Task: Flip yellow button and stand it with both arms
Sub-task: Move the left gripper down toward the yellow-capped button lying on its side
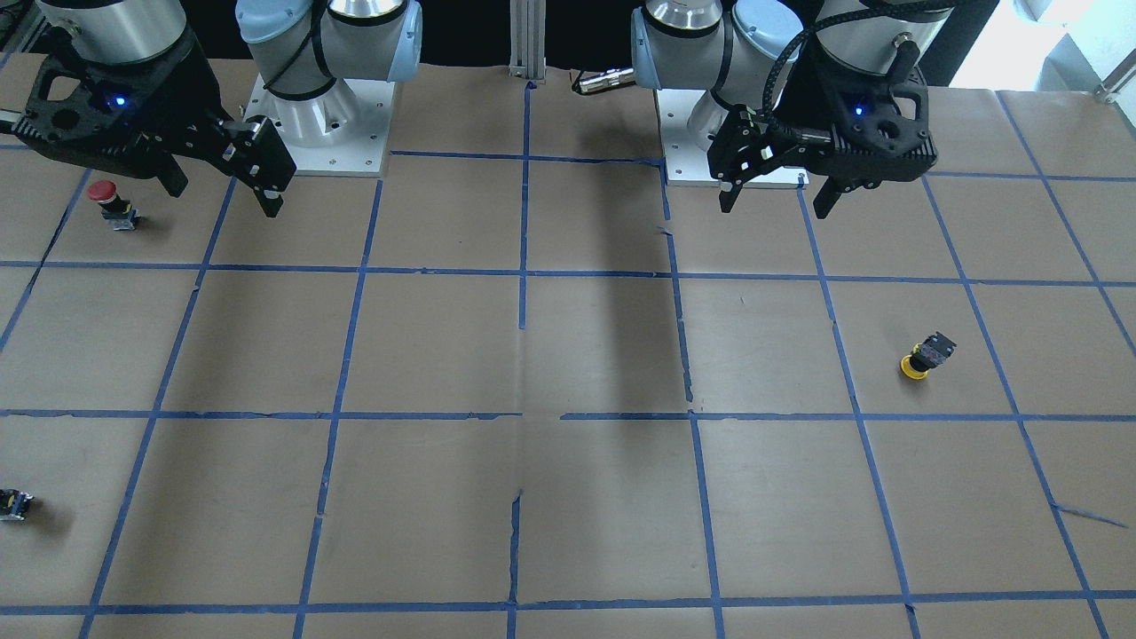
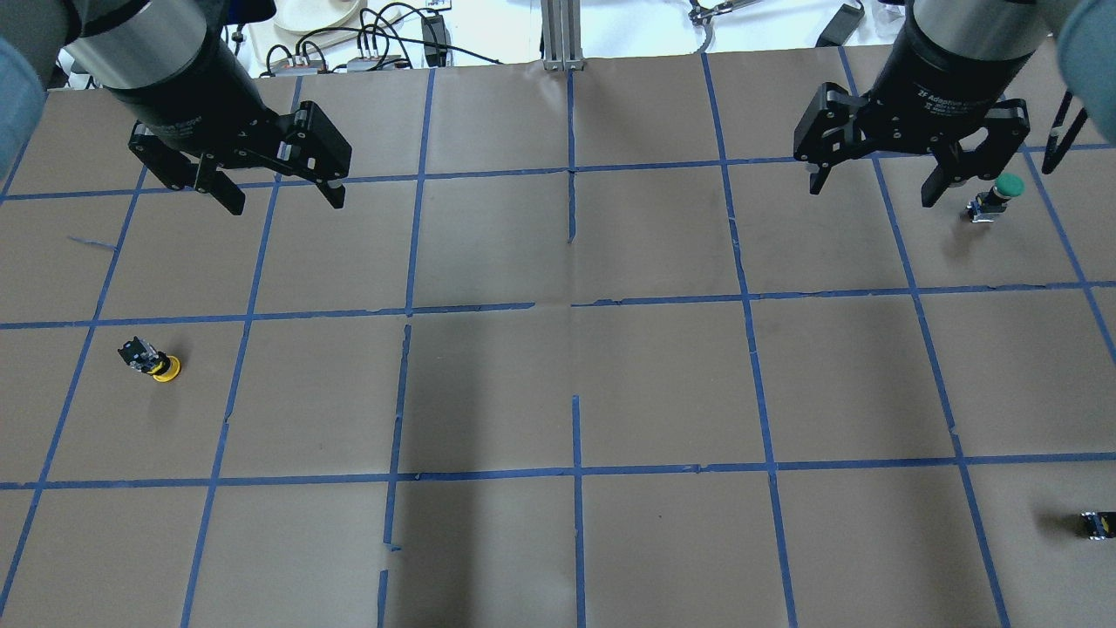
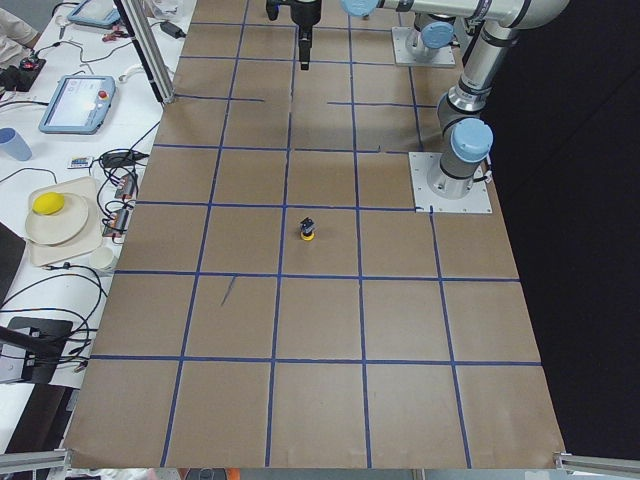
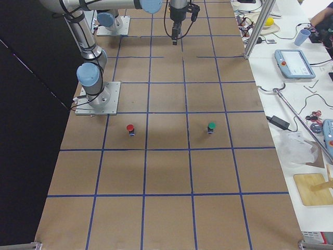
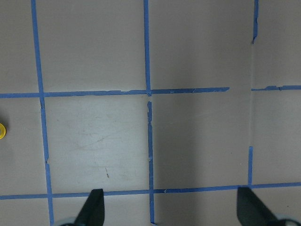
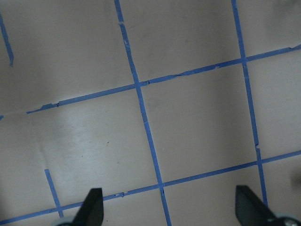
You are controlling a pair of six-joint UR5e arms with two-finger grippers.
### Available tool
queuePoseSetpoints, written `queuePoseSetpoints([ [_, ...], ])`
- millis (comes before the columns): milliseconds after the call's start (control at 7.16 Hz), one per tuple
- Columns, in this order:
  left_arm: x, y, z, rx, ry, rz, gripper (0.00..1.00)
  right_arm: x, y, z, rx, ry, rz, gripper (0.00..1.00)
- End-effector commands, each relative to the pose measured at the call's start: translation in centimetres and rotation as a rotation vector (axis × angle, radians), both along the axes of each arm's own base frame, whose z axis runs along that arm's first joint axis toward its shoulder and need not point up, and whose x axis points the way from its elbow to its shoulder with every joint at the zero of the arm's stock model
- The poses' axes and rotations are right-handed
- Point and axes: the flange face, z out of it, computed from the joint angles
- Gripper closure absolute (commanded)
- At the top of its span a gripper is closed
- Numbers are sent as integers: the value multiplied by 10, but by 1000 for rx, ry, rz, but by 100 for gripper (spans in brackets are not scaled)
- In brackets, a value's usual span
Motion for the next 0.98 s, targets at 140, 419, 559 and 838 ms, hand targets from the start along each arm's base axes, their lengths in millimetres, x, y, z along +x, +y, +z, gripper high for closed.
queuePoseSetpoints([
  [140,1,2,-1,10,-9,0,0,0,0,0,1,0,0,0],
  [419,34,-4,-11,35,-56,-2,0,0,0,0,1,0,0,0],
  [559,73,-7,-27,65,-52,-46,0,0,0,0,1,0,-2,0],
  [838,130,-6,-75,133,-13,-207,0,0,-1,-1,2,2,0,0],
])
